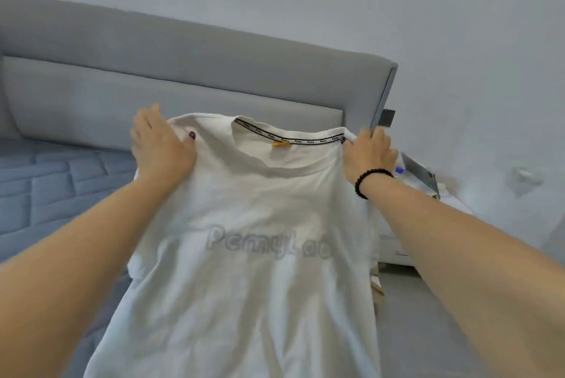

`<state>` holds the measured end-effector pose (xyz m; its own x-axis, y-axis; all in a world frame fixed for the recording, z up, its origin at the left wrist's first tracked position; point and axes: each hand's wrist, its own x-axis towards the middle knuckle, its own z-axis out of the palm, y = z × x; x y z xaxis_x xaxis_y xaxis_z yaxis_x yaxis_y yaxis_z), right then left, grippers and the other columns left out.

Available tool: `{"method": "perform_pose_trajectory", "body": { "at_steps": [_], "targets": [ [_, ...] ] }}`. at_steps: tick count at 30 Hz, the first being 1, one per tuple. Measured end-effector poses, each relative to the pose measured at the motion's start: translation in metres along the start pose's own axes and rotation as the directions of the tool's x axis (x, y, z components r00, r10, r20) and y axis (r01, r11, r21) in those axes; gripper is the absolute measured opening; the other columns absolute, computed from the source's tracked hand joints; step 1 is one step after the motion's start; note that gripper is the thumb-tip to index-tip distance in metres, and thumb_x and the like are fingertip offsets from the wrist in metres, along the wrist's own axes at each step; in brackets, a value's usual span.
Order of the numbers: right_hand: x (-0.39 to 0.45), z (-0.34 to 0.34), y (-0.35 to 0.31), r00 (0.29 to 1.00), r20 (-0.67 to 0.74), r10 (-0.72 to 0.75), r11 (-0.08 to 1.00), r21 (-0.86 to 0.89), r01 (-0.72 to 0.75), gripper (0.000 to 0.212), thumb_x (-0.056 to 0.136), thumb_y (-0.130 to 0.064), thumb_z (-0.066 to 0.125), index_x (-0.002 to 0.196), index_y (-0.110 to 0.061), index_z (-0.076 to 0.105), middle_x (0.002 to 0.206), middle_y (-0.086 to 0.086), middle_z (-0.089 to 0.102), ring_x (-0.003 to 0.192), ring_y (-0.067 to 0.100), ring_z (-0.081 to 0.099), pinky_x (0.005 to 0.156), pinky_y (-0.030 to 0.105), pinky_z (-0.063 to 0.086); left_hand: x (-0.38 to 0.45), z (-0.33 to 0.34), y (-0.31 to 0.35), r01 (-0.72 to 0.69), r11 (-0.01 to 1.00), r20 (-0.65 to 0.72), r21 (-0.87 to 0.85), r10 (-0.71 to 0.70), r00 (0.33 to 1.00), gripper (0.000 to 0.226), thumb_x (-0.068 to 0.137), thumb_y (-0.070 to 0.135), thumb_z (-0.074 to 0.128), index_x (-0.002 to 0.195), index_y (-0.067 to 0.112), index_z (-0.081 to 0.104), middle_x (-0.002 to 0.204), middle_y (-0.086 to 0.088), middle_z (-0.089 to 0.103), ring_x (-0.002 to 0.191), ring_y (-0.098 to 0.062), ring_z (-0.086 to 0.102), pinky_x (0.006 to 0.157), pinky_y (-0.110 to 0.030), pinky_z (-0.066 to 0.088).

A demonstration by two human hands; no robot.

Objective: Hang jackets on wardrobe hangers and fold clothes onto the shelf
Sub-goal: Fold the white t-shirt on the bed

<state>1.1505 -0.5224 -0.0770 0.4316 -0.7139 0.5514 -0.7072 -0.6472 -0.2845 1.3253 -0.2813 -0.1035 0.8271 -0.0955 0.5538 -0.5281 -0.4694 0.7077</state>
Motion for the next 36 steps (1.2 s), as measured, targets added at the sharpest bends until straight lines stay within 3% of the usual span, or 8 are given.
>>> {"method": "perform_pose_trajectory", "body": {
  "at_steps": [6, 9, 11, 20, 23, 26, 30, 36],
  "targets": [
    [-0.181, 0.119, 0.03, 0.829, 0.482, -0.283, 0.954, 0.231, 0.191, 0.056, 0.093, -0.022, 0.046, 0.145, -0.018, 0.026, 0.155, 0.01, 0.01, 0.144, 0.027, 0.007, 0.114, 0.04, 0.018, -0.227, 0.088, -0.09, 0.036, 0.995, 0.513, 0.093, -0.079, 0.855, 0.077, 0.094, 0.037, 0.054, 0.154, 0.014, 0.011, 0.162, -0.005, 0.002, 0.15, -0.02, -0.003, 0.12, -0.036, 0.004],
    [-0.271, 0.159, 0.066, 0.657, 0.716, -0.236, 0.971, 0.192, 0.14, 0.058, 0.1, -0.035, 0.032, 0.151, -0.022, 0.01, 0.159, 0.008, -0.014, 0.146, 0.026, -0.016, 0.119, 0.043, 0.002, -0.306, 0.108, -0.149, -0.14, 0.908, 0.688, 0.394, -0.19, 0.7, 0.074, 0.095, 0.057, 0.021, 0.155, 0.022, -0.003, 0.162, -0.004, -0.014, 0.147, -0.02, -0.02, 0.12, -0.044, -0.005],
    [-0.305, 0.183, 0.087, 0.618, 0.765, -0.178, 0.984, 0.127, 0.126, 0.063, 0.099, -0.048, 0.023, 0.152, -0.024, -0.001, 0.157, 0.007, -0.023, 0.144, 0.025, -0.024, 0.118, 0.045, -0.007, -0.326, 0.114, -0.167, -0.27, 0.849, 0.674, 0.454, -0.13, 0.727, 0.076, 0.089, 0.063, 0.01, 0.155, 0.026, -0.001, 0.162, -0.001, -0.007, 0.148, -0.018, -0.013, 0.119, -0.043, -0.006],
    [-0.336, 0.212, 0.101, 0.722, 0.668, -0.179, 0.977, 0.033, 0.212, 0.07, 0.094, -0.055, 0.012, 0.152, -0.022, -0.009, 0.158, 0.008, -0.021, 0.144, 0.026, -0.023, 0.115, 0.048, -0.014, -0.332, 0.116, -0.174, -0.317, 0.802, 0.642, 0.506, -0.105, 0.76, 0.078, 0.089, 0.063, 0.008, 0.152, 0.024, -0.017, 0.161, -0.002, -0.017, 0.148, -0.016, -0.016, 0.121, -0.041, -0.006],
    [-0.357, 0.2, 0.094, 0.747, 0.649, -0.144, 0.986, 0.026, 0.167, 0.072, 0.093, -0.054, 0.021, 0.152, -0.014, 0.012, 0.16, 0.014, 0.005, 0.147, 0.031, 0.001, 0.114, 0.053, -0.002, -0.341, 0.106, -0.171, -0.228, 0.831, 0.596, 0.508, -0.148, 0.789, 0.083, 0.087, 0.063, 0.004, 0.15, 0.013, -0.018, 0.16, -0.005, -0.014, 0.147, -0.015, -0.019, 0.121, -0.039, -0.007],
    [-0.397, 0.177, 0.096, 0.763, 0.627, -0.157, 0.984, 0.037, 0.172, 0.07, 0.09, -0.054, 0.033, 0.144, -0.01, 0.039, 0.152, 0.015, 0.032, 0.14, 0.034, 0.027, 0.108, 0.056, 0.017, -0.363, 0.083, -0.173, -0.257, 0.815, 0.609, 0.519, -0.142, 0.78, 0.08, 0.089, 0.061, 0.002, 0.153, 0.014, -0.003, 0.161, -0.011, -0.004, 0.149, -0.02, -0.007, 0.121, -0.04, -0.003],
    [-0.449, 0.14, 0.104, 0.755, 0.631, -0.181, 0.975, 0.016, 0.221, 0.073, 0.092, -0.058, 0.017, 0.142, -0.012, 0.043, 0.153, 0.013, 0.031, 0.139, 0.033, 0.03, 0.105, 0.057, 0.021, -0.397, 0.039, -0.18, -0.302, 0.791, 0.649, 0.531, -0.15, 0.746, 0.072, 0.095, 0.057, 0.009, 0.153, 0.017, 0.022, 0.159, -0.012, 0.02, 0.147, -0.024, 0.018, 0.118, -0.041, 0.004],
    [-0.509, 0.092, 0.106, 0.738, 0.637, -0.222, 0.963, 0.022, 0.27, 0.078, 0.085, -0.066, 0.035, 0.141, -0.012, 0.042, 0.15, 0.014, 0.036, 0.14, 0.034, 0.022, 0.103, 0.06, 0.021, -0.439, -0.026, -0.18, -0.311, 0.799, 0.673, 0.515, -0.152, 0.723, 0.068, 0.096, 0.057, 0.013, 0.152, 0.021, 0.027, 0.157, -0.009, 0.026, 0.145, -0.023, 0.018, 0.118, -0.039, 0.001]
  ]
}}
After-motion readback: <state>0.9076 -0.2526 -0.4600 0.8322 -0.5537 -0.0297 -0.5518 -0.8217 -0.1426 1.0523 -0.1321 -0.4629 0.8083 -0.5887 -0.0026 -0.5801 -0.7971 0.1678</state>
